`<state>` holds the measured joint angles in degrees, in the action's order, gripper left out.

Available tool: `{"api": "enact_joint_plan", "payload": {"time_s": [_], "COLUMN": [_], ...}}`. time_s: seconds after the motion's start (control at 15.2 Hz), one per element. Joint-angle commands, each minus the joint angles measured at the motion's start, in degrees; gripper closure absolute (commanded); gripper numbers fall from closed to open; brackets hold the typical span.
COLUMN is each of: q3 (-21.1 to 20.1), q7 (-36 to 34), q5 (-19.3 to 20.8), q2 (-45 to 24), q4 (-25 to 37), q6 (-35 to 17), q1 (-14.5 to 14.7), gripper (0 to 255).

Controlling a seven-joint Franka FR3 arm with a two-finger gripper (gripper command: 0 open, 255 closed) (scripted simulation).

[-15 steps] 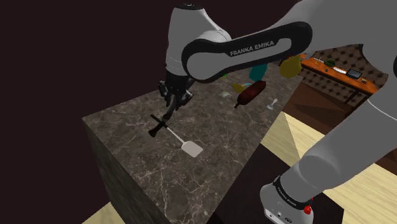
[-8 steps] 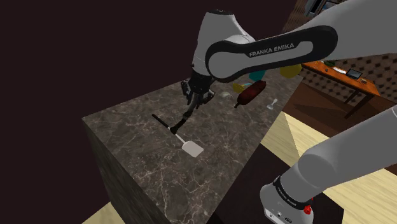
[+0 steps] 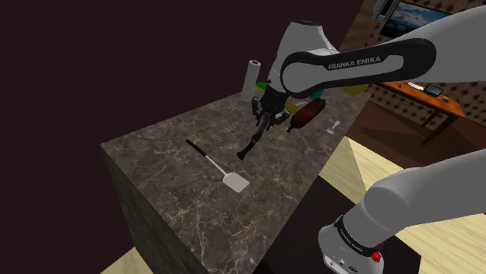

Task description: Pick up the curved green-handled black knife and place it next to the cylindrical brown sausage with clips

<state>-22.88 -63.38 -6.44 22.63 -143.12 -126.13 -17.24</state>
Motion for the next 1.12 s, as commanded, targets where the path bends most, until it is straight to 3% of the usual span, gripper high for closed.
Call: {"api": "enact_joint_plan", "payload": {"time_s": [0.0, 0.53, 1.06], "q3": [2.4, 12.13, 21.81], "q7": [3.31, 15.74, 27.82], "q5": [-0.05, 2.32, 6.63], "q2": [1.97, 7.24, 7.7], "q4": [-1.88, -7.26, -8.09], "q6": [0.13, 0.26, -0.07], "q1": [-0.67, -4.96, -10.78], "gripper": [255, 255, 255]}}
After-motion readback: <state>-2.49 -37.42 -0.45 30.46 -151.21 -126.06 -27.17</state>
